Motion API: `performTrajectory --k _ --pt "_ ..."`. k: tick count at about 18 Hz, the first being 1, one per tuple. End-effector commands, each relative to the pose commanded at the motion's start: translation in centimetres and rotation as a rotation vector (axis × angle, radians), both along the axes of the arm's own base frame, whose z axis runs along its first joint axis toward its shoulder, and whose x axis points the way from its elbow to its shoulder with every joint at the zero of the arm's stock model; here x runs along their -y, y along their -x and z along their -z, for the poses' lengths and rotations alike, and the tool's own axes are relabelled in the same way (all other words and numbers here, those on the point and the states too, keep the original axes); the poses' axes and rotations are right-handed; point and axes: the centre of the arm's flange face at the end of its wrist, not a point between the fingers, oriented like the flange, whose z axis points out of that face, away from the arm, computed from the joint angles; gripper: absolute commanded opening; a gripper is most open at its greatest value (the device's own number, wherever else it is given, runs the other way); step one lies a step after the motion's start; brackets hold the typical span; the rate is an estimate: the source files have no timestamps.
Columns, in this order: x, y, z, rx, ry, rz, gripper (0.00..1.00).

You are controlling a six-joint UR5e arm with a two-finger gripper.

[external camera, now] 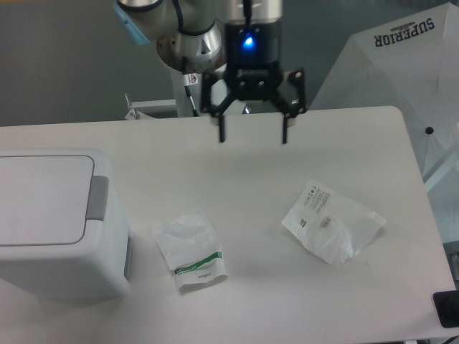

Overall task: Open the trash can
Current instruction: 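Move the open gripper down toward the white trash can lid, then hook the gripper finger under the lid edge and lift it open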

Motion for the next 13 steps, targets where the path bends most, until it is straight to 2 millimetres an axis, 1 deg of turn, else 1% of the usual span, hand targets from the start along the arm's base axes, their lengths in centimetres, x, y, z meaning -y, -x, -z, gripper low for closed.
performTrajectory --k 3,5,10,11,13 --pt "-2.9 -2.0 1.8 0.032 0.002 0.034 1.00" --pt "-3.9 -2.5 2.7 0.047 0.002 0.037 1.00" --pt "-5.7 -3.7 3.8 0.061 0.004 0.061 1.00" --pt "-6.0 -3.6 4.1 0.071 0.007 0.057 1.00" --pt "-7.0 -4.3 4.6 0.082 0.011 0.068 1.00"
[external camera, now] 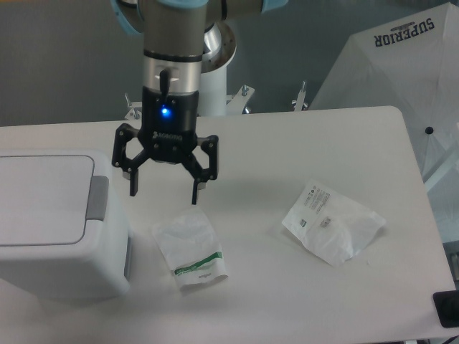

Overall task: Open the trash can
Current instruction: 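Hook the gripper finger under the lid edge and lift it open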

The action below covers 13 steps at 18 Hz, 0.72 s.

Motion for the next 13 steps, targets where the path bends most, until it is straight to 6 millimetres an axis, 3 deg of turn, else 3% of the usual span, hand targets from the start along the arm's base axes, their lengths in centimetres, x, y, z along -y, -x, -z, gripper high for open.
performTrajectory --k 13 --pt "-1.0 -1.7 1.0 0.021 0.014 0.022 1.00"
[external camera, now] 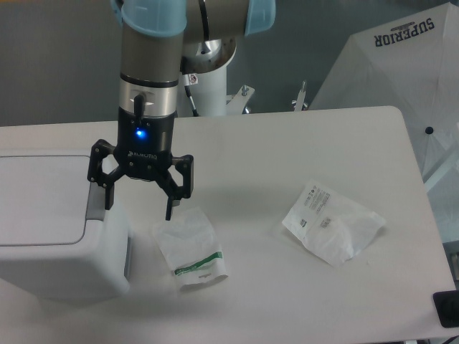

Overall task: Open the trash can
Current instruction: 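Hook the gripper finger under the lid edge and lift it open, then hold the gripper at the lid edge, keeping the lid raised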

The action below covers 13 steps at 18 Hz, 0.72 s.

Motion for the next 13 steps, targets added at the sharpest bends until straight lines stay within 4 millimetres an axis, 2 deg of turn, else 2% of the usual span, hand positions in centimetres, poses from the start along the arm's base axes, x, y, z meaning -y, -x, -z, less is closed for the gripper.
performTrajectory --k 13 --pt "-0.15 -0.66 0.54 0.005 0.008 0.009 1.00"
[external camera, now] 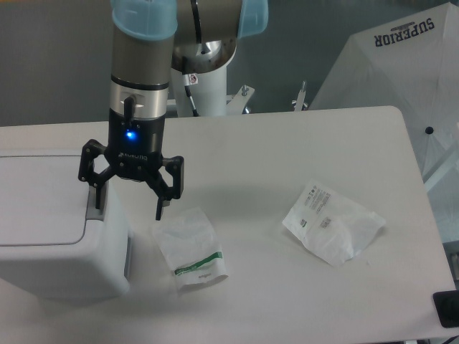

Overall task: Open the trash can
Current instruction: 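Hold the gripper at the lid edge, keeping the lid raised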

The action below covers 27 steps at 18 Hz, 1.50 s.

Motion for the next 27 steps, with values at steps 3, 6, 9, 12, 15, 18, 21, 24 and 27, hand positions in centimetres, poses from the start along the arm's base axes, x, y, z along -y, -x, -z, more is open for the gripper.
performTrajectory --k 3,6,9,12,15,18,21,24,27 --pt "-0.1 -0.1 0.1 0.001 0.001 0.002 1.00" --pt "0.0 0.0 0.1 -0.001 0.002 0.000 1.00" --pt "0.0 0.0 0.2 -0.001 0.004 0.001 1.00" --pt "-0.1 0.1 0.3 0.000 0.005 0.000 1.00" --pt "-0.1 0.1 0.3 -0.003 0.006 0.003 1.00" --pt "-0.1 0.1 -0.1 -0.007 0.001 0.005 1.00" --pt "0.0 0.4 -2.3 -0.034 -0.034 0.003 1.00" --pt "0.6 2.4 -3.9 -0.054 -0.055 -0.033 1.00" --pt "1.7 4.7 -4.9 -0.142 -0.012 -0.119 1.00"
